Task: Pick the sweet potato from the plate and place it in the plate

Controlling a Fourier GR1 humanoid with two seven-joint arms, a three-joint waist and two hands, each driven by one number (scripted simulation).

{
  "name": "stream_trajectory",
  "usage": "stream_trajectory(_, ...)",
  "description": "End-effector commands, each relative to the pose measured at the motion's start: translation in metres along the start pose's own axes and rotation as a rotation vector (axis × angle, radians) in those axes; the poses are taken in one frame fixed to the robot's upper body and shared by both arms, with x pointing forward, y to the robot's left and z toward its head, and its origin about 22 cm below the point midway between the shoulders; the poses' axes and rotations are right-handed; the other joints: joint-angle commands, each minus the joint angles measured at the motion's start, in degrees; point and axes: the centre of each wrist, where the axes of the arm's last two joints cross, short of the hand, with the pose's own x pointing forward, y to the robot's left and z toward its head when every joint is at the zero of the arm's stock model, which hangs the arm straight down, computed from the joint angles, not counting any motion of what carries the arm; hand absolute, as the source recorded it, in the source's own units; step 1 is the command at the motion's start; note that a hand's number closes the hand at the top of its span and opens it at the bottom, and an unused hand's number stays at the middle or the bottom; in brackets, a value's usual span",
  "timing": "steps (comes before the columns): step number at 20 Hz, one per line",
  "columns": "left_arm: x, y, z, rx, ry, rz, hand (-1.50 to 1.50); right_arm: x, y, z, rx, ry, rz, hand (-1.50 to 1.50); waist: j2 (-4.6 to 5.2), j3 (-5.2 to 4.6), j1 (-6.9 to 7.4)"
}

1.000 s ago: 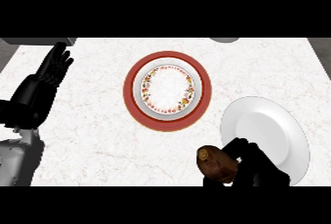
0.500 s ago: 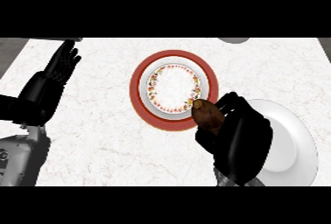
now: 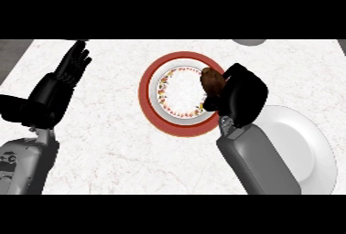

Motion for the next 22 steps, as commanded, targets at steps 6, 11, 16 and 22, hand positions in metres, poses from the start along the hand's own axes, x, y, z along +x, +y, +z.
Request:
stream_trajectory(6,-0.002,-0.006,-0.005,-0.002,-0.012,-0.009,0.0,0.009,0.03,-0.039,0.054,0.286,-0.231,-1.5,0.37,0.13,0.92)
stream_trajectory(11,-0.002,-0.01,-0.005,-0.025,-0.011,0.004,0.0,0.02,0.032,-0.052,-0.021,0.236,-0.37,-1.5,0.19,0.1,1.1)
stream_trajectory(16,-0.001,-0.007,-0.006,0.001,-0.004,0.006,0.0,0.028,0.031,-0.06,-0.166,0.198,-0.529,-1.5,-0.25,0.06,0.24)
stream_trajectory(22,-0.007,-0.001,-0.005,0.023,0.017,0.01,0.0,0.034,0.036,-0.053,-0.221,0.203,-0.705,-1.5,-1.08,-0.04,-1.61)
